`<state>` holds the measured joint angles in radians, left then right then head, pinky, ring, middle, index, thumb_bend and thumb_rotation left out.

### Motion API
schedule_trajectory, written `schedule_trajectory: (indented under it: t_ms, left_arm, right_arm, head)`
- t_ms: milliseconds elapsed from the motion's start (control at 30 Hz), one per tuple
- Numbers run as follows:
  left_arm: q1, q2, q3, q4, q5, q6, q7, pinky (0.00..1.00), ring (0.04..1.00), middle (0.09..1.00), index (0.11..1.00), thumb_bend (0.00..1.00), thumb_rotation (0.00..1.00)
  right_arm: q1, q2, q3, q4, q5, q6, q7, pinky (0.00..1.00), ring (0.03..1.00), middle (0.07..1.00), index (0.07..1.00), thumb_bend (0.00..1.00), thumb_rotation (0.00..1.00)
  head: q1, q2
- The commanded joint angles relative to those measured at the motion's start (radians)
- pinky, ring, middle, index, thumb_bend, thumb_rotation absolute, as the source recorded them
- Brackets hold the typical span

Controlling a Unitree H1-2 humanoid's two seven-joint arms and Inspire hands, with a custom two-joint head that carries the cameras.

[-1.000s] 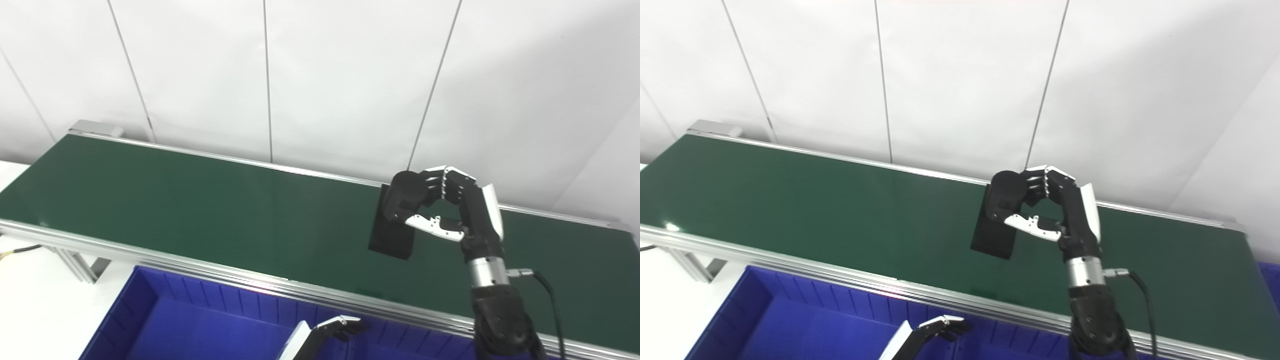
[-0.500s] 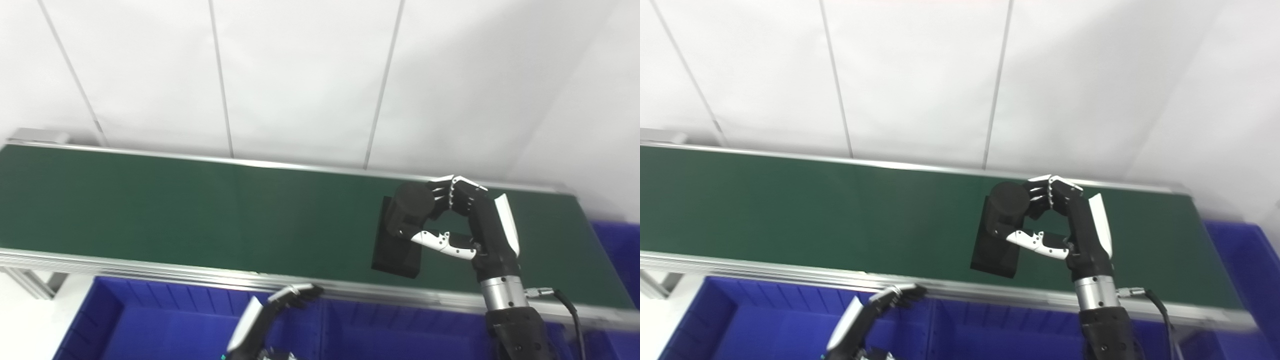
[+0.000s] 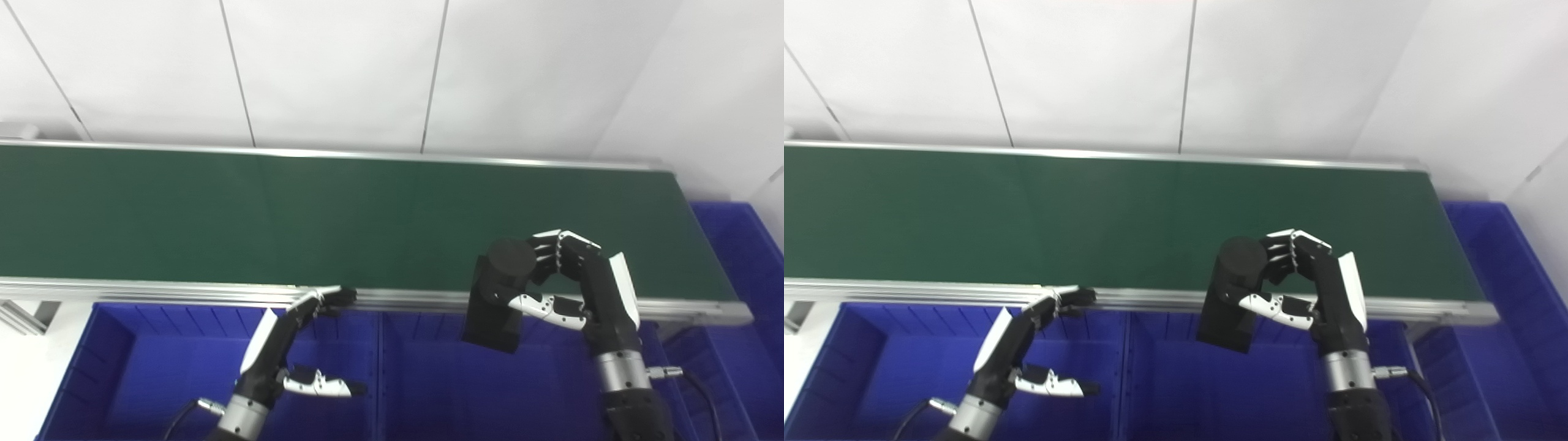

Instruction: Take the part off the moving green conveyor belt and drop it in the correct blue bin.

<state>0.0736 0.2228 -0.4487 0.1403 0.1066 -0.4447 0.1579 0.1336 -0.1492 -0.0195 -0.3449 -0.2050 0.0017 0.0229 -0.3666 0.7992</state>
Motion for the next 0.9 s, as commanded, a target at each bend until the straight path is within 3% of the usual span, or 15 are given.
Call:
schedule_trajectory:
  t_ms: [0, 367, 667, 867]
  left_arm:
    - [0.002, -0.008, 0.022, -0.046, -0.007, -0.024, -0.037, 0.72, 0.750, 0.745, 0.754, 0.95, 0.11]
    - [0.031, -0.047, 0.103, -0.088, -0.002, -0.024, -0.123, 0.69, 0.732, 0.730, 0.743, 0.96, 0.09]
    - [0.056, -0.075, 0.146, -0.106, 0.003, -0.022, -0.171, 0.71, 0.747, 0.734, 0.746, 0.97, 0.11]
    - [0.060, -0.080, 0.161, -0.104, -0.003, -0.023, -0.195, 0.71, 0.748, 0.738, 0.749, 0.96, 0.11]
  right_arm:
    - [0.003, -0.003, -0.012, -0.049, -0.011, 0.002, -0.010, 0.35, 0.419, 0.478, 0.518, 0.52, 0.00]
    - [0.066, -0.012, -0.022, -0.035, -0.065, -0.019, -0.016, 0.33, 0.416, 0.474, 0.519, 0.52, 0.00]
    - [0.161, -0.026, -0.079, -0.002, -0.021, -0.022, -0.015, 0.34, 0.411, 0.473, 0.523, 0.52, 0.00]
    - [0.171, -0.022, -0.096, 0.052, -0.023, -0.038, -0.026, 0.33, 0.407, 0.473, 0.529, 0.52, 0.00]
  head:
    - [-0.007, 0.020]
    - [-0.014, 0.045]
    - [-0.004, 0.046]
    - [0.002, 0.041]
